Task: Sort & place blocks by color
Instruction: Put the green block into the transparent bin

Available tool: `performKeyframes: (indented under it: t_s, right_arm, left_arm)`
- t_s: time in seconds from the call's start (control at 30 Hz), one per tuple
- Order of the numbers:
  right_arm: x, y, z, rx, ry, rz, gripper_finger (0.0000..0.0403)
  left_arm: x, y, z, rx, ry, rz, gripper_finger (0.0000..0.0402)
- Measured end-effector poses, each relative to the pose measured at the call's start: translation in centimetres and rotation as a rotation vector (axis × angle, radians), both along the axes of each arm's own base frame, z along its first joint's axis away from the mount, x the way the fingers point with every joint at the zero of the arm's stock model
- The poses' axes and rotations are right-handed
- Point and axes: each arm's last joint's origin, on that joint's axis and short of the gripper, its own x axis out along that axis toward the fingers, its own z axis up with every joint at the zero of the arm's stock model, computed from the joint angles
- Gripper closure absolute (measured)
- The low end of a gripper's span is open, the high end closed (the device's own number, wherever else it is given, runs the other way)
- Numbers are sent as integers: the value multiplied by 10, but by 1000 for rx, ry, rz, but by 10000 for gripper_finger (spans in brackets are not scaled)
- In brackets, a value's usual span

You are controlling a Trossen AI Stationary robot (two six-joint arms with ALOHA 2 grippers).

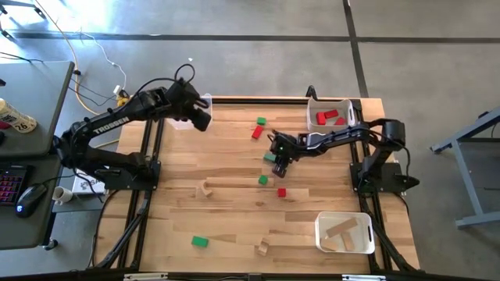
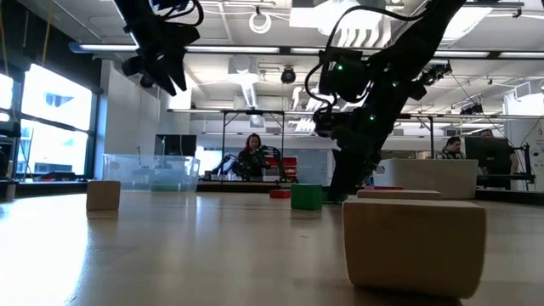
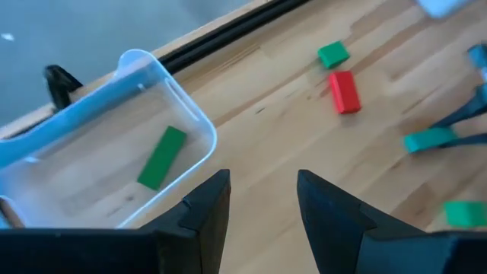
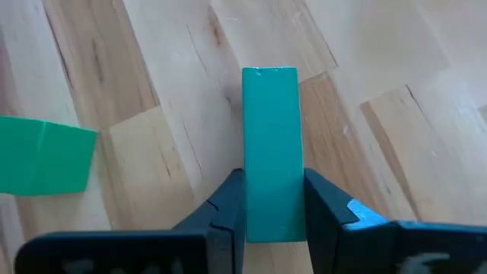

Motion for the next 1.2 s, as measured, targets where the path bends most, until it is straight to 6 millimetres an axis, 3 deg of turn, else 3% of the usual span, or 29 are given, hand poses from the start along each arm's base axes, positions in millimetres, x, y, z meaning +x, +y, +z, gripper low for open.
performKeyframes:
  t_s: [0.23,0.53,0.8,1.2]
  right_arm:
    - [19,-19,29,-52,-47,53,333]
    - [46,-45,86,-216,-166,177,333]
    - [58,-66,130,-349,-269,212,333]
    - [68,-74,168,-531,-378,295,333]
  left_arm:
    - [-5,11,2,-75,-129,48,250]
    - [-8,19,3,-170,-255,102,202]
    - [-1,23,11,-202,-421,104,196]
    - [13,33,25,-117,-614,105,199]
